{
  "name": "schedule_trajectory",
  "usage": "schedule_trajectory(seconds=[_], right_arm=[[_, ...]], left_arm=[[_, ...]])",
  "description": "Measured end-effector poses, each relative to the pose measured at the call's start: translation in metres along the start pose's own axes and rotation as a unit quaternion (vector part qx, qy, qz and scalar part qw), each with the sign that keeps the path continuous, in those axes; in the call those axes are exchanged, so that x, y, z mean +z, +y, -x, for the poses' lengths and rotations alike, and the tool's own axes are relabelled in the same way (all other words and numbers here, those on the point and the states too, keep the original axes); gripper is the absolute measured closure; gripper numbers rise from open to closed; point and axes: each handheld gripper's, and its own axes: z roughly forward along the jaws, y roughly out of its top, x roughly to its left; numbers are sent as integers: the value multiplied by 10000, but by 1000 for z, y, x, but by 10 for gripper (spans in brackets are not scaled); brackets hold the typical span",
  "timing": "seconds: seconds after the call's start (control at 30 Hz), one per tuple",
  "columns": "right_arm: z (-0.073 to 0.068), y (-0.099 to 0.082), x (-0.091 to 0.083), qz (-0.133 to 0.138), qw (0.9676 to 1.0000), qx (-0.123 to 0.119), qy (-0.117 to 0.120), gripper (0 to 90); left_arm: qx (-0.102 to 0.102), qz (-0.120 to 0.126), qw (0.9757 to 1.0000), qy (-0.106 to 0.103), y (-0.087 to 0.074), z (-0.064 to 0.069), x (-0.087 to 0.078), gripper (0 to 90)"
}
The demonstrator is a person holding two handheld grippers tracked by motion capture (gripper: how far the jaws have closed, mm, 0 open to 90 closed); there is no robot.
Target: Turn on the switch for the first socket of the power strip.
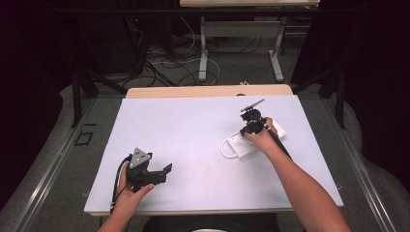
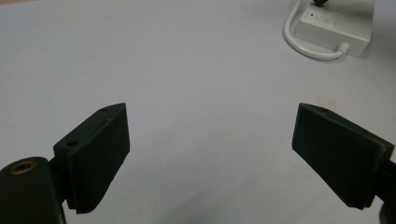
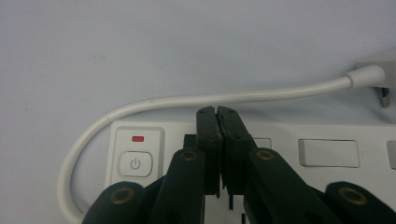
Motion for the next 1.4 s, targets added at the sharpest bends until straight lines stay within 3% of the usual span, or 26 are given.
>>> schedule_trajectory(seconds=[0.33,0.77,0.8,0.83,1.17,1.2,1.23,1.4], right_arm=[[-2,1,-1,-53,9999,-66,97,775],[-9,0,-2,18,9998,-163,146,574],[-9,-1,0,161,9996,-169,182,565],[-11,0,-2,69,9997,-184,132,555],[-18,-2,-9,420,9977,-492,224,472],[-20,-2,-12,352,9983,-419,184,462],[-19,-1,-12,401,9975,-544,197,451],[-24,-1,-19,482,9964,-642,270,441]], left_arm=[[-53,-24,10000,12,0,0,1,113],[-38,-26,10000,20,0,-1,1,114],[-38,-24,10000,20,0,-1,1,114],[-36,-24,10000,20,0,-1,1,114],[-38,-27,10000,20,0,-2,1,114],[-44,-25,10000,19,0,-2,1,115],[-49,-24,10000,20,0,-2,1,115],[-59,-30,10000,27,0,-2,1,115]])
